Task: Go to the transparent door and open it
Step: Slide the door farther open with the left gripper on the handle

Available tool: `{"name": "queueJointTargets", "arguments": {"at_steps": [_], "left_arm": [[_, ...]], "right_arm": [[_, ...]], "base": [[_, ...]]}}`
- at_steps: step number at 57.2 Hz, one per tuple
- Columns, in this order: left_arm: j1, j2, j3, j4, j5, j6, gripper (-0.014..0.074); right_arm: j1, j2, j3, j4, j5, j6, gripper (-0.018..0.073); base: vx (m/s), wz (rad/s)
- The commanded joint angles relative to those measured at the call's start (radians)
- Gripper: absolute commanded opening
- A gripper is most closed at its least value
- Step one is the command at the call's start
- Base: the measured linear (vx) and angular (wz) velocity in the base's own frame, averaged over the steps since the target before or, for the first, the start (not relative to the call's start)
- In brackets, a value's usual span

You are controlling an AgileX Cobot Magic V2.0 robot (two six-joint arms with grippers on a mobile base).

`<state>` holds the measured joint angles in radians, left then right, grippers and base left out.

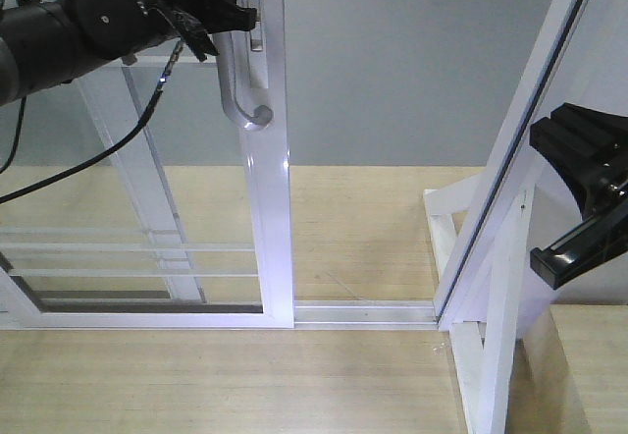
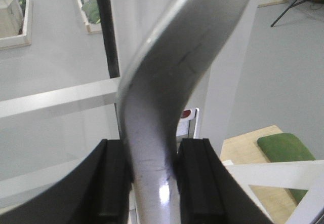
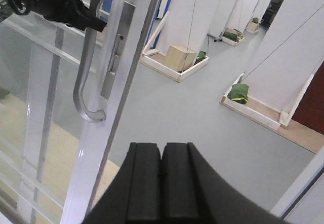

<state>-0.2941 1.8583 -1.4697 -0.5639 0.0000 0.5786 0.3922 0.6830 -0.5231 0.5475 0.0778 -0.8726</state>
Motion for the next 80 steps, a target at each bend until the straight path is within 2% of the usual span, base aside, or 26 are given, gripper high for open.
{"name": "queueJointTargets", "arguments": {"at_steps": [1, 8, 14, 36, 42, 48, 54, 63, 80], "left_arm": [[0.061, -0.077, -0.046, 0.001, -0.273, 0.031, 0.0000], [0.097, -0.093, -0.046, 0.001, -0.273, 0.096, 0.0000], [0.128, -0.112, -0.046, 0.001, -0.259, 0.122, 0.0000], [0.233, -0.181, -0.046, 0.001, -0.212, 0.129, 0.0000], [0.266, -0.198, -0.046, 0.001, -0.143, 0.131, 0.0000], [0.287, -0.226, -0.046, 0.004, -0.019, 0.131, 0.0000], [0.287, -0.262, -0.038, 0.022, 0.057, 0.132, 0.0000], [0.285, -0.335, 0.036, 0.054, 0.060, 0.130, 0.0000], [0.284, -0.579, 0.338, 0.054, 0.062, 0.130, 0.0000]], "right_arm": [[-0.005, -0.002, -0.029, -0.004, -0.068, -0.008, -0.0001], [-0.005, -0.002, -0.029, -0.004, -0.068, -0.008, -0.0001], [-0.005, -0.002, -0.029, -0.002, -0.068, -0.008, -0.0001], [-0.005, -0.002, -0.029, -0.001, -0.068, -0.008, -0.0001], [-0.005, -0.002, -0.029, 0.003, -0.068, -0.008, -0.0001], [-0.005, -0.002, -0.029, 0.003, -0.068, -0.007, -0.0001], [-0.005, -0.002, -0.029, 0.003, -0.068, -0.007, -0.0001], [-0.005, -0.002, -0.029, 0.006, -0.068, -0.004, -0.0001], [-0.005, -0.008, -0.029, 0.013, -0.068, 0.000, -0.0001]], "base": [[0.00, 0.00], [0.00, 0.00], [0.00, 0.00], [0.00, 0.00], [0.00, 0.00], [0.00, 0.00], [0.00, 0.00], [0.00, 0.00], [0.00, 0.00]]}}
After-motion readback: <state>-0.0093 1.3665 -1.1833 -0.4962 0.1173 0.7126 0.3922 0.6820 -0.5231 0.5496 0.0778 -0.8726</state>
